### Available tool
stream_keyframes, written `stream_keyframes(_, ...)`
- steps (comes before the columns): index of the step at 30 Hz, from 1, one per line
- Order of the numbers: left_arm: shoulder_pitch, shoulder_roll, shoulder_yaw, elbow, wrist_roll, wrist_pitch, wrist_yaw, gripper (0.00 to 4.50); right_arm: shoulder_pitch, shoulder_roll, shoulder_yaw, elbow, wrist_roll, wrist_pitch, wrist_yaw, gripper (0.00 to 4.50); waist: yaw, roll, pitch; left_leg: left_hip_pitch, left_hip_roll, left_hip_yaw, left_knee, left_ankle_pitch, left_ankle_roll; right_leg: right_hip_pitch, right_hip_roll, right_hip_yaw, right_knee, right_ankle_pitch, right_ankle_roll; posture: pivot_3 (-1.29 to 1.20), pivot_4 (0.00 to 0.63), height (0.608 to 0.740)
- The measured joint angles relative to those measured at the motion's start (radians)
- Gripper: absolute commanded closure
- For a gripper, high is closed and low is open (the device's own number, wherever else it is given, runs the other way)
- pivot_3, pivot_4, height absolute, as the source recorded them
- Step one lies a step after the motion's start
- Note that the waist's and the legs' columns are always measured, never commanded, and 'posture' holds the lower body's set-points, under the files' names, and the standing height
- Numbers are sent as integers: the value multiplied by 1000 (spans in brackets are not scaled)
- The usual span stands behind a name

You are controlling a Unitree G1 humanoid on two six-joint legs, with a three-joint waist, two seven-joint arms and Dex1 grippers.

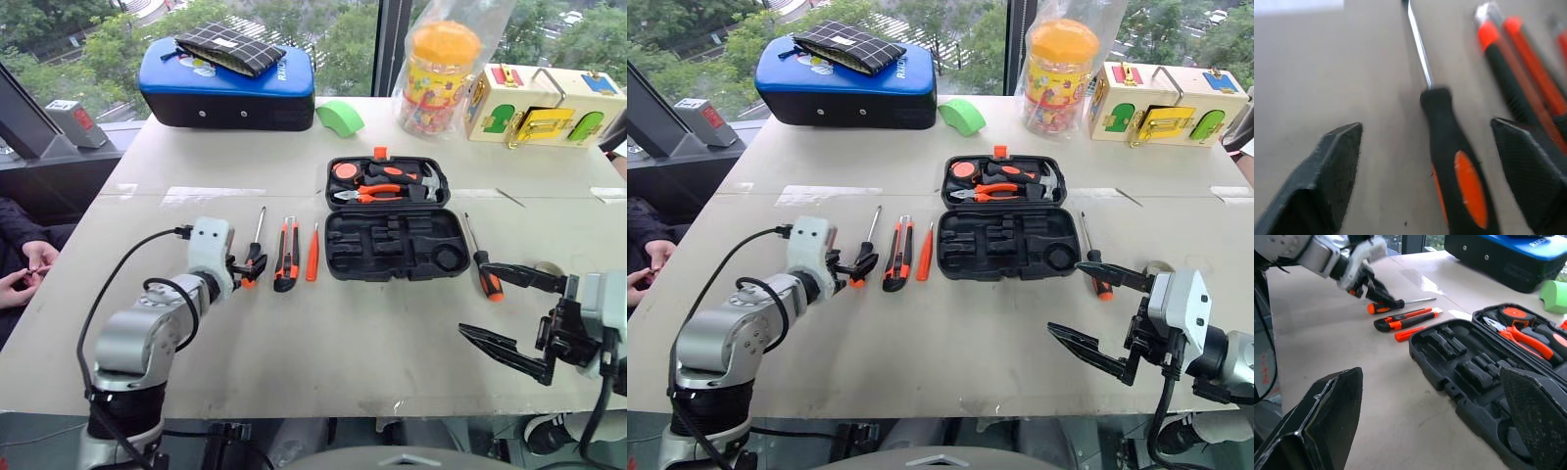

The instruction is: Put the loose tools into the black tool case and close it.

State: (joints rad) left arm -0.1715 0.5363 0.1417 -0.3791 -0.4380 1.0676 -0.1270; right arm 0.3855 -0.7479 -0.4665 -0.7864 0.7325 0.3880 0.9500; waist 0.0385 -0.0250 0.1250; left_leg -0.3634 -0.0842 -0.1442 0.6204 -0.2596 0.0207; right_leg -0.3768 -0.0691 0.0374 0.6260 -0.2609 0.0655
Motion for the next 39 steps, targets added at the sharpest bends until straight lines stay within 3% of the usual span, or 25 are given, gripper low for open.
stream_keyframes(4, 16, 13, -29, 4, 34, -43, -41, 3516, 18, 2, 0, -4, -5, -3, -9, 0, 2, 2, -1, 0, 0, 0, 0, -2, 3, 0, -1, 2, 0, 0, 0, 0, 150, 740)
stream_keyframes(5, 31, 32, -28, 5, 36, -65, -66, 3698, 28, 7, 0, -10, -7, -4, -14, 0, 2, 2, -1, 0, 0, 0, 0, -2, 3, 0, -1, 2, 0, 0, 0, 0, 150, 740)
stream_keyframes(9, 56, 83, 2, 48, 34, -163, -184, 3664, 51, 26, 0, -32, -9, -19, -27, 0, 0, 3, -1, 0, 0, 0, 0, -2, 3, 0, 0, 2, 0, 0, 0, 0, 150, 740)
stream_keyframes(11, 27, 140, 11, 87, 13, -247, -320, 3664, 68, 32, -6, -37, -9, -22, -38, 0, 3, 1, 0, -1, 0, -1, 0, -2, 3, 0, -1, 0, 0, 0, -1, 0, 150, 740)
stream_keyframes(14, -111, 228, -17, 134, -13, -379, -562, 3664, 79, 44, -13, -49, -10, -23, -61, 0, 15, 3, 1, -4, 0, -2, 4, -1, 2, 0, -2, -4, 0, 0, -1, 0, 150, 740)
stream_keyframes(17, -328, 281, -169, 287, 65, -576, -814, 3664, 100, 55, -23, -65, -9, -24, -83, 0, 17, 6, 1, -4, -1, 1, 6, -1, 3, 1, -2, -5, 0, 0, -1, 0, 150, 740)
stream_keyframes(19, -514, 244, -323, 493, 191, -752, -953, 3664, 122, 66, -32, -69, -10, -25, -97, 0, 15, 5, 1, -5, -2, 0, 7, -1, 3, 1, -2, -5, 0, 0, -1, 0, 150, 740)
stream_keyframes(23, -754, 83, -494, 838, 368, -987, -1037, 3664, 164, 86, -60, -78, -12, -28, -115, 0, 8, 4, 1, -8, -2, -1, 8, -1, 4, 0, -1, -7, 0, 0, 0, 0, 150, 740)
stream_keyframes(27, -911, -80, -568, 1139, 488, -1137, -1033, 3664, 229, 127, -112, -100, -11, -46, -133, 0, -6, 2, 2, -10, -1, -3, 11, -1, 3, 0, 1, -9, 0, 0, 2, 0, 150, 740)
stream_keyframes(31, -991, -196, -607, 1318, 579, -1171, -997, 3664, 326, 182, -213, -94, -8, -80, -126, 0, -17, 2, 2, -10, -1, -3, 13, -3, 7, 0, 4, -9, 1, -1, 4, 0, 150, 740)
stream_keyframes(39, -1034, -240, -622, 1460, 681, -1204, -915, 3664, 323, 176, -282, -73, 33, -102, -128, 0, -26, 2, 3, -9, -1, -2, 14, -4, 8, 1, 5, -9, 4, 0, 6, 0, 150, 740)
